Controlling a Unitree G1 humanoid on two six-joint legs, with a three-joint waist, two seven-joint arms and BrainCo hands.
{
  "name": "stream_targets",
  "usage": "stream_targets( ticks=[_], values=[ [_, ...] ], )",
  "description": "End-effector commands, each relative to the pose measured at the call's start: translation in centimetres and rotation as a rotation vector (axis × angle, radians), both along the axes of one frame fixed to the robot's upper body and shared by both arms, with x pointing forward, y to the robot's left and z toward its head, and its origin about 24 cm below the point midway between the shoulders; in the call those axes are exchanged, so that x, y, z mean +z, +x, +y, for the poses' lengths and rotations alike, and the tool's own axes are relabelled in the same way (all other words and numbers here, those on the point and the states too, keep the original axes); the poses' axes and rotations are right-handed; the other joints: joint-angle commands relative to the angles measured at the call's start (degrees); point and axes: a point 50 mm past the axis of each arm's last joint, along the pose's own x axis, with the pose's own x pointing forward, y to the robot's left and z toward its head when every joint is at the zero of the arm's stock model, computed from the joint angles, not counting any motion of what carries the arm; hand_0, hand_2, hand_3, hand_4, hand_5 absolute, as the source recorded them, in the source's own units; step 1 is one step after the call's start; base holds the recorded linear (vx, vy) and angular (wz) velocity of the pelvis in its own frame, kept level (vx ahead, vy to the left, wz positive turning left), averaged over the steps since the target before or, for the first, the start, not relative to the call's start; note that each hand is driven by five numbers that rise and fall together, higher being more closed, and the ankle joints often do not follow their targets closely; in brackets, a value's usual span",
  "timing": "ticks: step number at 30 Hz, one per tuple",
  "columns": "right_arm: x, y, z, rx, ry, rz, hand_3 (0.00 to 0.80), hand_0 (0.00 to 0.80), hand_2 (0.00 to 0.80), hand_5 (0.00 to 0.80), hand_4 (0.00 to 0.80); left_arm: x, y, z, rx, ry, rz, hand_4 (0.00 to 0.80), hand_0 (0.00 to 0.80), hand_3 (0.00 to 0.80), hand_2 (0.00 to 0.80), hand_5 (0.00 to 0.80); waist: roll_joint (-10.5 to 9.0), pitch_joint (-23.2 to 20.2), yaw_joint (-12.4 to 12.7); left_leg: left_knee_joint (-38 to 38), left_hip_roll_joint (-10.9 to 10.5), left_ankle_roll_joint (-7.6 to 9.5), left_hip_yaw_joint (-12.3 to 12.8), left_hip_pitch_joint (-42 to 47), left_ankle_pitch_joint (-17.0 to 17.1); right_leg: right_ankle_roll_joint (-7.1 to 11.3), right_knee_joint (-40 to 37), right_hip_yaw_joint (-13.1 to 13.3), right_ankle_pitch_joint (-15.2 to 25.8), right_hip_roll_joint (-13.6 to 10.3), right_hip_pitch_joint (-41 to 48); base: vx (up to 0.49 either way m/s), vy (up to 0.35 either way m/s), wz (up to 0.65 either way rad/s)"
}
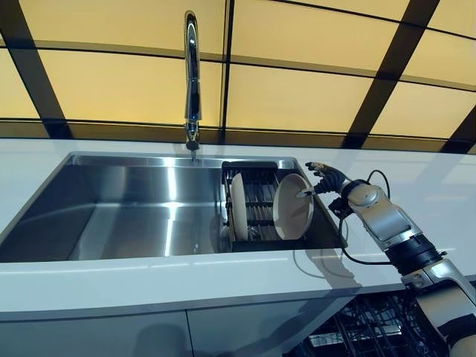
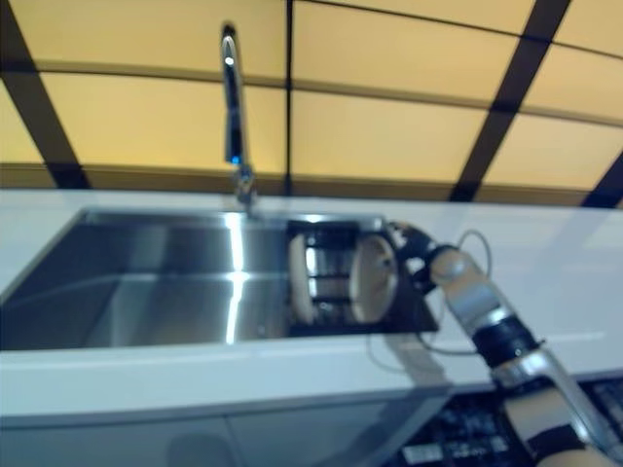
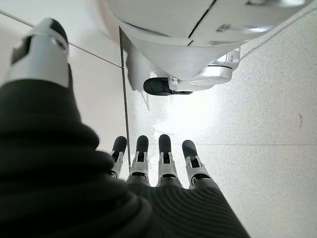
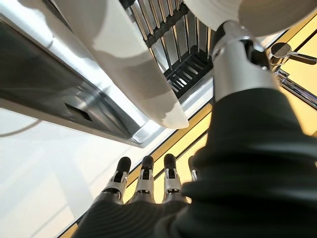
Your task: Take plates into dishwasher
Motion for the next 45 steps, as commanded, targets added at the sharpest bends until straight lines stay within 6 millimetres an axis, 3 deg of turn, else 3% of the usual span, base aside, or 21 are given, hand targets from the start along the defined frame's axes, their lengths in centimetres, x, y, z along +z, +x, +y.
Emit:
stream_targets(
  ticks=[1,30,31,32,34,45],
  values=[
    [4.0,0.8,-0.6,-0.018,-0.127,-0.094,0.0,0.0,0.0,0.0,0.0,0.3,1.1,0.7,-0.108,0.052,0.025,0.0,0.0,0.0,0.0,0.0,-0.6,-1.8,1.8,-0.1,-0.2,0.94,2.1,2.5,-2.0,0.87,1.5,0.3,0.8,-1.6,0.1,0.0,0.0,0.0],
    [1.7,1.7,-1.1,-0.011,-0.285,0.199,0.0,0.0,0.0,0.0,0.0,0.5,1.7,0.7,-0.115,0.058,0.009,0.0,0.0,0.0,0.0,0.0,-1.53,-1.1,3.5,-0.1,-0.2,0.86,1.6,2.2,-1.8,0.92,1.7,-0.6,0.8,-1.8,0.2,0.0,0.0,0.0],
    [1.6,1.7,-1.1,-0.009,-0.277,0.206,0.307,0.307,0.307,0.307,0.307,0.5,1.8,0.7,-0.116,0.057,0.009,0.0,0.0,0.0,0.0,0.0,-1.54,-1.1,3.6,-0.1,-0.2,0.85,1.6,2.2,-1.8,0.9,1.7,-0.7,0.8,-1.8,0.2,0.0,0.0,0.0],
    [1.6,1.8,-1.1,-0.017,-0.273,0.203,0.762,0.762,0.762,0.762,0.762,0.5,1.7,0.8,-0.117,0.055,0.01,0.0,0.0,0.0,0.0,0.0,-1.51,-1.0,3.8,-0.1,-0.2,0.82,1.4,2.2,-1.8,0.85,1.6,-0.8,0.8,-1.8,0.3,0.0,0.0,0.0],
    [1.6,2.0,-1.1,-0.026,-0.271,0.197,0.8,0.8,0.8,0.8,0.8,0.5,1.7,0.7,-0.121,0.056,0.01,0.0,0.0,0.0,0.0,0.0,-1.52,-1.0,4.0,-0.1,-0.3,0.83,1.3,2.2,-1.8,0.83,1.6,-0.8,0.8,-1.8,0.4,0.0,0.0,0.0],
    [2.4,2.3,-0.9,-0.043,-0.216,0.123,0.8,0.8,0.8,0.8,0.8,0.6,1.5,0.9,-0.135,0.068,0.018,0.0,0.0,0.0,0.0,0.0,-1.23,-0.9,4.4,-0.1,-0.4,0.88,1.1,2.2,-1.8,0.85,1.8,-0.9,0.8,-1.9,0.4,0.0,0.0,0.0]
  ],
)
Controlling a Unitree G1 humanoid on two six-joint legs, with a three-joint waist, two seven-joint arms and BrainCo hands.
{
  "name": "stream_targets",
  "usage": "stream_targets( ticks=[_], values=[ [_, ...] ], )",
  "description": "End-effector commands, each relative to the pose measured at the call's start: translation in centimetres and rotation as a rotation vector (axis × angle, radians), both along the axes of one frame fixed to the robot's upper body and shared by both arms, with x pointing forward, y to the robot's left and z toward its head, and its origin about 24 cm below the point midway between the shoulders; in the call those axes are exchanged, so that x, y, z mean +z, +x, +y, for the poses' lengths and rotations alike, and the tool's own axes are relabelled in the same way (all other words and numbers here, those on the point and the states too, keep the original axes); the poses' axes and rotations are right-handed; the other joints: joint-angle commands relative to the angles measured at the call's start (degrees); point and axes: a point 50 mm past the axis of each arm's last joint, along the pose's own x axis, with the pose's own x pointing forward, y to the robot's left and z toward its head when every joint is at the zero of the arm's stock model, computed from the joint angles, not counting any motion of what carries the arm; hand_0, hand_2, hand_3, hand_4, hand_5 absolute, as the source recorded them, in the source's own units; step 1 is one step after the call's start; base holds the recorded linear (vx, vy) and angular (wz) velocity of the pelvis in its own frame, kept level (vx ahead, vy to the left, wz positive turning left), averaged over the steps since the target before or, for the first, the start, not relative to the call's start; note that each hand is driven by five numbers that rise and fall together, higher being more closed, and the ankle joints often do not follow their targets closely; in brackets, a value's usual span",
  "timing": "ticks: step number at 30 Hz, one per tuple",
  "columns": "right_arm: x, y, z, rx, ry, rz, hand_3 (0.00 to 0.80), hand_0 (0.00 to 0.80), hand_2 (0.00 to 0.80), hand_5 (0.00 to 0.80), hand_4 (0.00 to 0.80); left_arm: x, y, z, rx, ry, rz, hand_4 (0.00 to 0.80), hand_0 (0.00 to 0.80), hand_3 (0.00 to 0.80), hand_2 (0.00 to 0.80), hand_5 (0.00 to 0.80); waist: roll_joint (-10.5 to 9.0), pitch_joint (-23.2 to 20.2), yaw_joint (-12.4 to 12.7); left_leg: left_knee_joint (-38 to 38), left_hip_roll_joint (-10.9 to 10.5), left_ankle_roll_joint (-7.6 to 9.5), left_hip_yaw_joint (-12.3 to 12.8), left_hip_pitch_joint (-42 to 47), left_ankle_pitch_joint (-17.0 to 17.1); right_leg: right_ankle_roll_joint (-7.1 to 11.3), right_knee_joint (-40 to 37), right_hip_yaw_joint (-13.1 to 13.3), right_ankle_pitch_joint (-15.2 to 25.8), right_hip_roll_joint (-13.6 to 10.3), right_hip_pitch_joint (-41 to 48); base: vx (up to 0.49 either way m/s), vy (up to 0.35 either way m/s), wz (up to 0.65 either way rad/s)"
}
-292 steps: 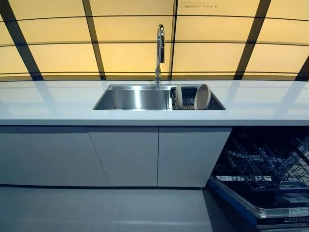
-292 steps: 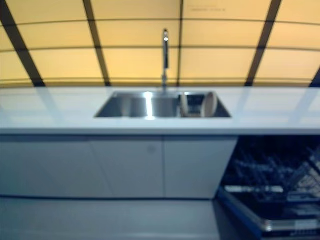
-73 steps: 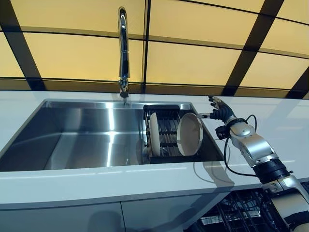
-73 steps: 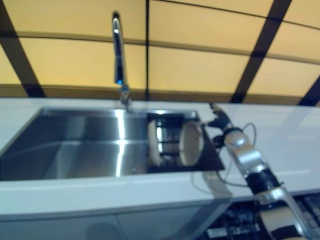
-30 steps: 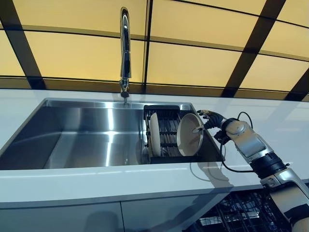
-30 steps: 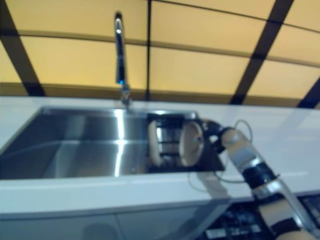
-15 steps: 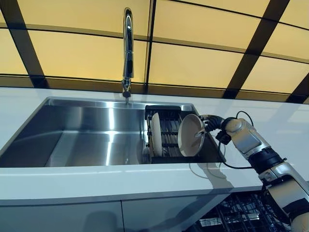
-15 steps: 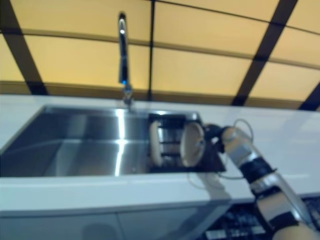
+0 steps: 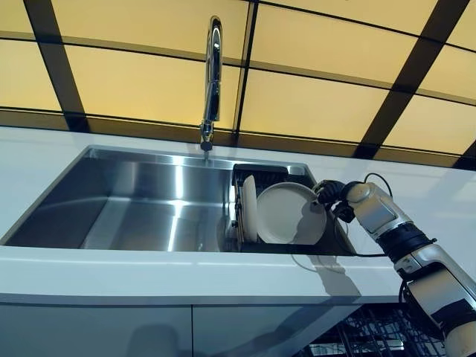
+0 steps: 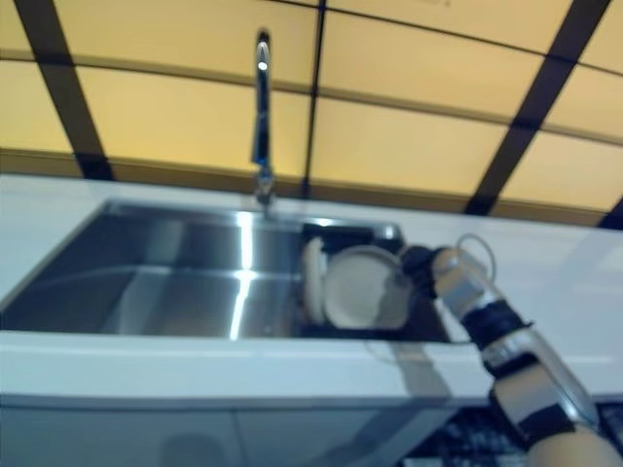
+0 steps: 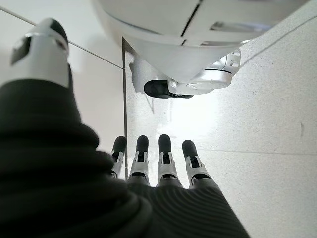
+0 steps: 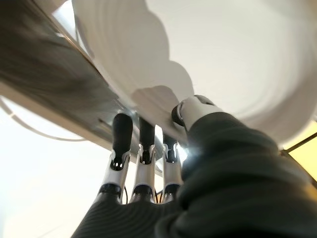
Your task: Take plates into dishwasher
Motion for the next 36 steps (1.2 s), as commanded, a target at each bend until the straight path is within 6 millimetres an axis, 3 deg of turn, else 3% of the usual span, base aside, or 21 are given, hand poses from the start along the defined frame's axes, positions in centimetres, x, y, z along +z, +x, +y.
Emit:
stream_targets(
  ticks=[1,15,36],
  values=[
    [4.2,1.0,0.1,0.004,-0.043,-0.127,0.8,0.8,0.8,0.8,0.8,0.3,1.2,0.5,-0.112,0.053,0.019,0.0,0.0,0.0,0.0,0.0,0.46,-0.4,1.0,-0.2,-0.3,0.93,2.0,2.5,-1.9,0.93,1.8,0.1,0.9,-1.9,0.1,0.0,0.0,0.0],
    [5.7,0.8,1.1,0.014,0.093,-0.325,0.8,0.8,0.8,0.8,0.8,0.3,1.2,0.2,-0.124,0.054,0.016,0.0,0.0,0.0,0.0,0.0,1.06,-0.6,0.4,-0.2,-0.3,1.02,2.2,2.9,-2.1,0.97,2.0,0.4,0.8,-1.9,0.1,0.0,0.0,0.0],
    [9.4,0.3,-1.1,-0.132,-0.033,-0.601,0.8,0.8,0.8,0.8,0.8,0.1,1.0,0.0,-0.124,0.055,0.019,0.0,0.0,0.0,0.0,0.0,1.23,-1.1,0.0,-0.2,-0.3,1.09,2.5,3.2,-2.5,1.03,1.8,0.7,0.5,-1.8,0.2,0.0,0.0,0.0]
  ],
)
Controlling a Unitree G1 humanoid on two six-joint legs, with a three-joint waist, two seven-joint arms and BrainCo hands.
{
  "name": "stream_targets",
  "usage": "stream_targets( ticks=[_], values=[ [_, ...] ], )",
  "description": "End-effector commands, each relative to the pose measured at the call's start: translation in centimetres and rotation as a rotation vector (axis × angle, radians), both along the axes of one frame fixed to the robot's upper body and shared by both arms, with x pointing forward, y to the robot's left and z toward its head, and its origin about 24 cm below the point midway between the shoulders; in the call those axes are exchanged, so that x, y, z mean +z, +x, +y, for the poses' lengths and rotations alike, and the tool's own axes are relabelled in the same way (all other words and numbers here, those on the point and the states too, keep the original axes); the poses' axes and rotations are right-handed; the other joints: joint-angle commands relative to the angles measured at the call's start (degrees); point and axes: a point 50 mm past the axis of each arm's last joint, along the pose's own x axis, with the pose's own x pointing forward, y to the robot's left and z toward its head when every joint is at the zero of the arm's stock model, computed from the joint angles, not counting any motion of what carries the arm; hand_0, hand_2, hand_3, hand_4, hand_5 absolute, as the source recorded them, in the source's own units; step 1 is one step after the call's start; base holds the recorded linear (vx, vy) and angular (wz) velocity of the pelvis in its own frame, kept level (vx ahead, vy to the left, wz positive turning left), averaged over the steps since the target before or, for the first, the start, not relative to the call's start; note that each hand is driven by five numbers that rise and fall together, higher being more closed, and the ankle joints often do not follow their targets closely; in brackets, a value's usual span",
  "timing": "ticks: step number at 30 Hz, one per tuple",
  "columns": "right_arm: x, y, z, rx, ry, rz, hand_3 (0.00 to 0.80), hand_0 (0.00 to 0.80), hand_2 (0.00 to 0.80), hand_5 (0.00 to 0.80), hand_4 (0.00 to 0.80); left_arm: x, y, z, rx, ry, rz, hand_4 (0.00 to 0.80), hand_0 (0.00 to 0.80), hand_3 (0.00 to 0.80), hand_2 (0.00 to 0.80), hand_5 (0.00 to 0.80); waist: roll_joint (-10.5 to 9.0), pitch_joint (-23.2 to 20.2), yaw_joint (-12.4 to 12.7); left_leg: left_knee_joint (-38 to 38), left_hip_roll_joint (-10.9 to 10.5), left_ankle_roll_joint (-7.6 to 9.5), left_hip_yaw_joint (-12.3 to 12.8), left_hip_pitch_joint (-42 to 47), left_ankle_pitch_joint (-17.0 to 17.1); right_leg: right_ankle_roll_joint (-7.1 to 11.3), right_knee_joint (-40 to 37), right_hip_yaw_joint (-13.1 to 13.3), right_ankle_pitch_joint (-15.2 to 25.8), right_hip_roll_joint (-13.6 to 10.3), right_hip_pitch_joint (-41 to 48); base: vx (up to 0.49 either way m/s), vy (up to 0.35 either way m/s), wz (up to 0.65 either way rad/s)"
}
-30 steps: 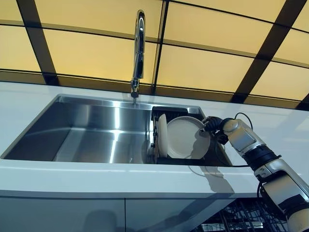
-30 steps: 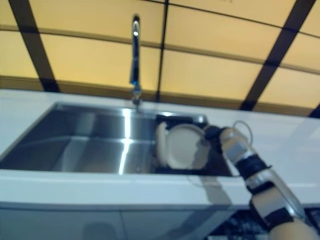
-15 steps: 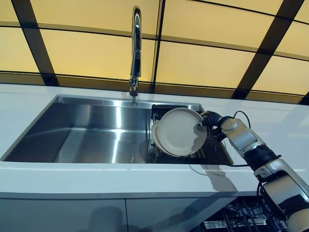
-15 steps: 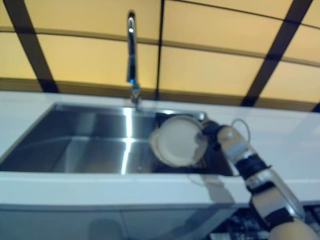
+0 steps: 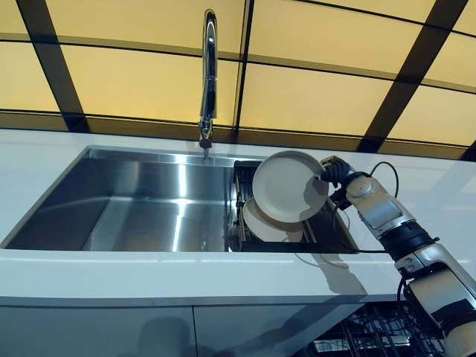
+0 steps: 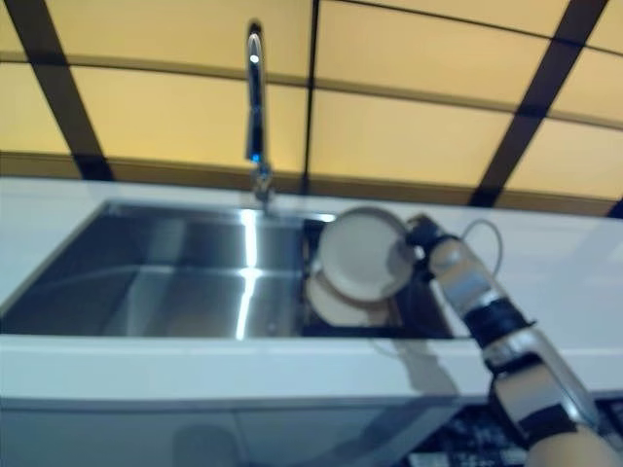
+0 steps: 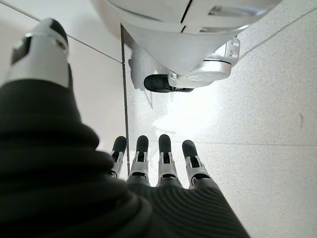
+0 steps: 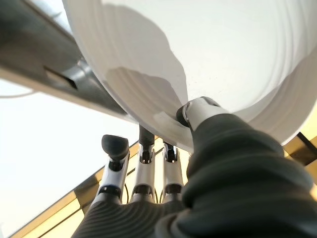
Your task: Take plates into dishwasher
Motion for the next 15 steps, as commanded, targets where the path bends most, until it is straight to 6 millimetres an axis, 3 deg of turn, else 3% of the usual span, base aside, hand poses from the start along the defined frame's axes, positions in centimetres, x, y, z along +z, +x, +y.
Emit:
stream_targets(
  ticks=[1,6,15],
  values=[
    [6.8,-0.1,-0.7,-0.026,-0.079,-0.269,0.8,0.8,0.8,0.8,0.8,0.0,0.7,0.1,-0.11,0.056,0.036,0.0,0.0,0.0,0.0,0.0,-0.29,-2.2,0.5,-0.1,-0.3,1.05,2.4,3.1,-2.5,1.04,1.7,0.7,0.7,-1.8,0.2,0.0,0.0,0.0],
    [7.5,-0.3,-1.2,-0.037,-0.073,-0.317,0.8,0.8,0.8,0.8,0.8,0.0,0.5,0.2,-0.112,0.057,0.04,0.0,0.0,0.0,0.0,0.0,-0.24,-2.2,0.3,-0.1,-0.4,1.07,2.4,3.2,-2.7,1.04,1.7,0.8,0.7,-1.8,0.1,0.0,0.0,0.0],
    [10.6,-1.8,-3.7,-0.111,-0.257,-0.461,0.8,0.8,0.8,0.8,0.8,0.0,0.2,0.4,-0.123,0.061,0.048,0.0,0.0,0.0,0.0,0.0,-0.4,-2.6,-1.1,-0.1,-0.2,1.1,3.4,3.4,-2.9,1.3,1.5,1.9,0.9,-1.4,-0.4,0.0,0.0,0.0]
  ],
)
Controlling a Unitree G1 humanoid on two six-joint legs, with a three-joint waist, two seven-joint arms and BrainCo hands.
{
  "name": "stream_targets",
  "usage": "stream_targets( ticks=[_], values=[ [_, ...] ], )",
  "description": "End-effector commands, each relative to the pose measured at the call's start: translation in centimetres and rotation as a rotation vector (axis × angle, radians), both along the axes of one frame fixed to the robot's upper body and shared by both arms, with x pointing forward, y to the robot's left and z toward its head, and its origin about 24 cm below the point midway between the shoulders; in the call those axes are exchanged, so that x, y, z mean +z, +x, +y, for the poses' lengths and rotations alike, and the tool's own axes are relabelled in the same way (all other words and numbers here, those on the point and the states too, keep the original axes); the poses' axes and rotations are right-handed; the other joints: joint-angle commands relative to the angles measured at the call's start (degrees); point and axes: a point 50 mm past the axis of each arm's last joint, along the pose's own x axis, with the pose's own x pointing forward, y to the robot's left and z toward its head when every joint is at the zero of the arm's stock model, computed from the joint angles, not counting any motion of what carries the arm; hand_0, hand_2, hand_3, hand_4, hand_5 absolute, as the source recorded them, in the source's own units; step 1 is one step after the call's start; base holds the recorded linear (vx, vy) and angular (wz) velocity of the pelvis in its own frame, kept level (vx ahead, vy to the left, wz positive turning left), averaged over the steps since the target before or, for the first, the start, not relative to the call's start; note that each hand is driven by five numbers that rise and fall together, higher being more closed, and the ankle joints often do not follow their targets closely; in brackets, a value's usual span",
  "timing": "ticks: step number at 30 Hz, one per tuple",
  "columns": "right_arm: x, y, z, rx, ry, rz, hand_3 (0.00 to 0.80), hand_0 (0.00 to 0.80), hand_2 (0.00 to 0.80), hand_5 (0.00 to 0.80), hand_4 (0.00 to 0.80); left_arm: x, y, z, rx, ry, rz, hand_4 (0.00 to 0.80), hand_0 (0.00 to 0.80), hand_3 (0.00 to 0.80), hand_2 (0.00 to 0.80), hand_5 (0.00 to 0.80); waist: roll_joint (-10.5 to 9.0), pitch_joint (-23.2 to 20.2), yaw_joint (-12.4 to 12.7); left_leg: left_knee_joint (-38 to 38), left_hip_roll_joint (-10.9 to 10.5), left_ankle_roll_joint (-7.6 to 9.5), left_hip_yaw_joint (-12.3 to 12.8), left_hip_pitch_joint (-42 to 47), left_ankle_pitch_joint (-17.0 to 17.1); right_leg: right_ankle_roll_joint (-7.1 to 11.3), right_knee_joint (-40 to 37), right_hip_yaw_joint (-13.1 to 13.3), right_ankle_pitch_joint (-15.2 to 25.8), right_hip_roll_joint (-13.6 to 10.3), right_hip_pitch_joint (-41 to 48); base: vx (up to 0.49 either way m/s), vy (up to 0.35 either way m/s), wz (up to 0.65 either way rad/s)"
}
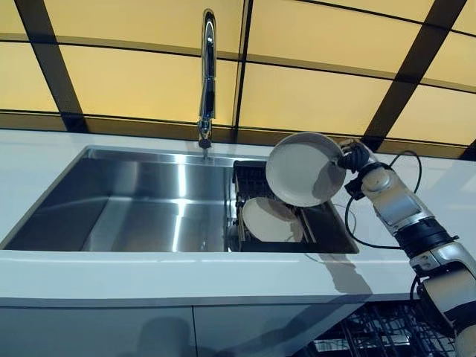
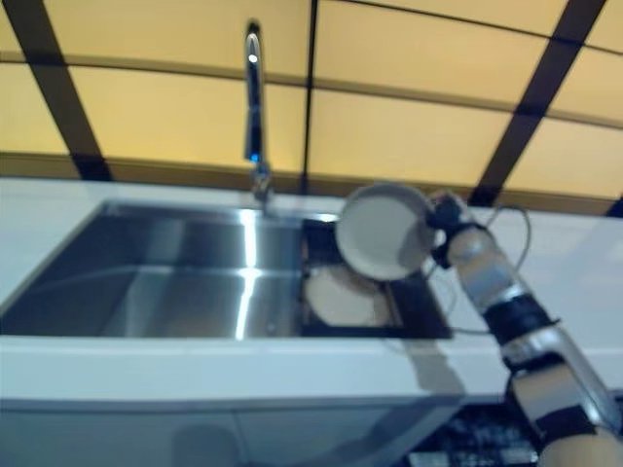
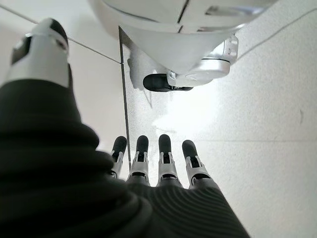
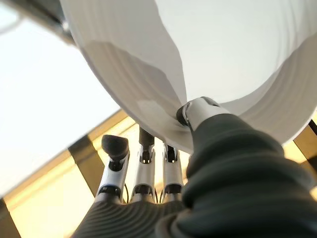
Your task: Take plates into dishwasher
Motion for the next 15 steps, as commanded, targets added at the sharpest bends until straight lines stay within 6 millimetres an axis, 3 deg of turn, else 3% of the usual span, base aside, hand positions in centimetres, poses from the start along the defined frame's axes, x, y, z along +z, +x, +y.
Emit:
stream_targets(
  ticks=[1,9,15],
  values=[
    [6.7,-0.9,-1.0,-0.053,-0.157,-0.245,0.8,0.8,0.8,0.8,0.8,0.1,0.4,0.3,-0.091,0.045,0.036,0.0,0.0,0.0,0.0,0.0,-0.43,-2.7,0.1,-0.1,-0.1,1.08,3.3,3.4,-2.9,1.28,1.5,1.8,0.9,-1.4,-0.3,0.0,0.0,0.0],
    [9.4,-3.0,-5.0,-0.259,-0.365,-0.341,0.8,0.8,0.8,0.8,0.8,0.1,0.5,0.4,-0.106,0.048,0.044,0.0,0.0,0.0,0.0,0.0,-0.77,-3.2,-2.1,0.0,0.0,1.28,5.0,3.9,-3.4,1.59,1.2,3.5,1.2,-1.0,-1.0,0.003,0.016,-0.05],
    [10.1,-4.3,-7.6,-0.387,-0.476,-0.332,0.8,0.8,0.8,0.8,0.8,0.2,0.5,0.5,-0.121,0.047,0.047,0.0,0.0,0.0,0.0,0.0,-0.97,-3.6,-3.5,0.0,0.0,1.55,6.1,4.2,-3.8,1.9,1.2,4.7,1.5,-0.8,-1.7,-0.003,0.021,-0.11]
  ],
)
